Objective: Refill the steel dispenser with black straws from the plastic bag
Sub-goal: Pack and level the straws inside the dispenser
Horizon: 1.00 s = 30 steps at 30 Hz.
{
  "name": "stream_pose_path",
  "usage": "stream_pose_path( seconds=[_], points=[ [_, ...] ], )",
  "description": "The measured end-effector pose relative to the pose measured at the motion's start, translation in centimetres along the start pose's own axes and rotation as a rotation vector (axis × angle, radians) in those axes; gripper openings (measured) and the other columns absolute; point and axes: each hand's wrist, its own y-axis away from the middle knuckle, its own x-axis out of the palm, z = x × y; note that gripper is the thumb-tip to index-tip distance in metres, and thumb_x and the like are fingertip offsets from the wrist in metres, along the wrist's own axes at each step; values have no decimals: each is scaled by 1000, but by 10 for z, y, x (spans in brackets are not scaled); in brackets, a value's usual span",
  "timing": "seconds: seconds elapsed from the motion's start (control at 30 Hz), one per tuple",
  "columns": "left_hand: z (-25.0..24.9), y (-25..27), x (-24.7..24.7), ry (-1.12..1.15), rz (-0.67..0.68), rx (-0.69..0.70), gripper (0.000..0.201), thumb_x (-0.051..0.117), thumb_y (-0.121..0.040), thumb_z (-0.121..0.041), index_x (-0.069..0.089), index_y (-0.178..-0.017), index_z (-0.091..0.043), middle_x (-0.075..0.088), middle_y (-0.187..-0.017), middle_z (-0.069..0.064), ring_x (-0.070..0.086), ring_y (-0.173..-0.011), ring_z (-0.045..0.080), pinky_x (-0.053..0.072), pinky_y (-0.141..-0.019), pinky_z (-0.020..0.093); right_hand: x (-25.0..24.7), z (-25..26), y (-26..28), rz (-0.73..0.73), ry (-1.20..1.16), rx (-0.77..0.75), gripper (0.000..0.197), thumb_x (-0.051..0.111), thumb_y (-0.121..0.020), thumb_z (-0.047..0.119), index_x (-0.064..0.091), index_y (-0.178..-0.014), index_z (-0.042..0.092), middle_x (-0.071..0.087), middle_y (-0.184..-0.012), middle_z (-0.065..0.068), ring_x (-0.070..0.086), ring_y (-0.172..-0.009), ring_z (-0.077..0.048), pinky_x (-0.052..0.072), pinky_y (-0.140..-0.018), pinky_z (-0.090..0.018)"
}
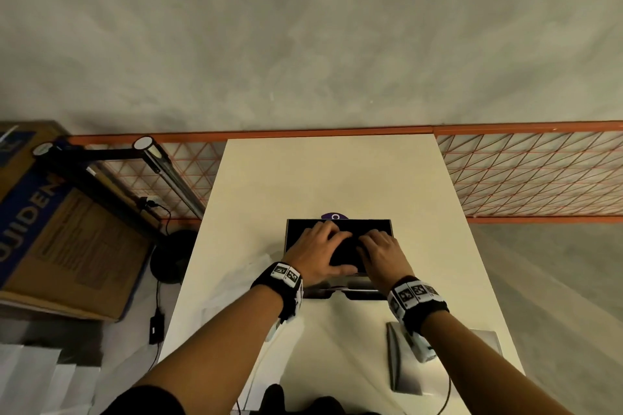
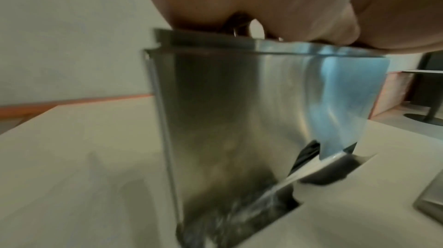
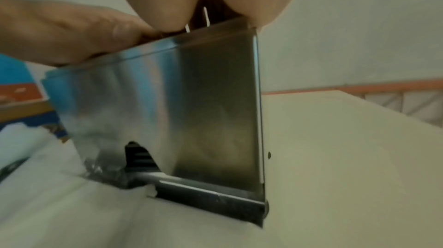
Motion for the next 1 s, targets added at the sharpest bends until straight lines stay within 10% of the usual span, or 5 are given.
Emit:
stream_pose_path(
  seconds=[0.17, 0.4, 0.6, 0.73, 1.0],
  points=[
    [0, 15, 10, -20, -87, -26, 98, 51, -80, -83, 41, -151, -17, 37, -150, 5, 34, -142, 23, 21, -125, 45, -3, 24, -2, -34, 65, -62, 28, 45, -89, 24, 63, -106, 11, 61, -104, -6, 58, -93, -28, 48, -85, -43],
    [-9, 18, 13, -70, 122, -125, 115, 62, -76, -74, 14, -162, -14, 12, -169, 5, 6, -157, 22, 4, -127, 53, 13, 39, 4, 175, 208, -76, 39, 37, -94, 36, 61, -117, 15, 59, -116, -5, 56, -109, -27, 45, -97, -46],
    [-19, 32, 21, -65, 87, -142, 107, 60, -68, -71, 29, -156, -18, 38, -151, 0, 35, -143, 21, 17, -125, 47, 12, 46, 18, 106, 227, -53, 25, 46, -93, 35, 62, -100, 17, 56, -101, -3, 54, -90, -25, 47, -80, -41],
    [-29, 42, 24, -96, 45, -153, 88, 51, -66, -75, 49, -134, -18, 50, -126, -1, 49, -119, 23, 35, -113, 42, 10, 49, 20, 24, 186, -72, 24, 42, -96, 33, 59, -103, 18, 54, -107, -3, 51, -96, -25, 42, -90, -42],
    [-34, 52, 23, -109, -41, -151, 80, 53, -70, -77, 53, -127, -21, 48, -128, -3, 48, -118, 22, 42, -96, 44, 16, 47, 23, 206, 298, 20, 40, 24, -97, 36, 59, -111, 22, 57, -113, -3, 54, -107, -27, 41, -98, -44]
  ],
)
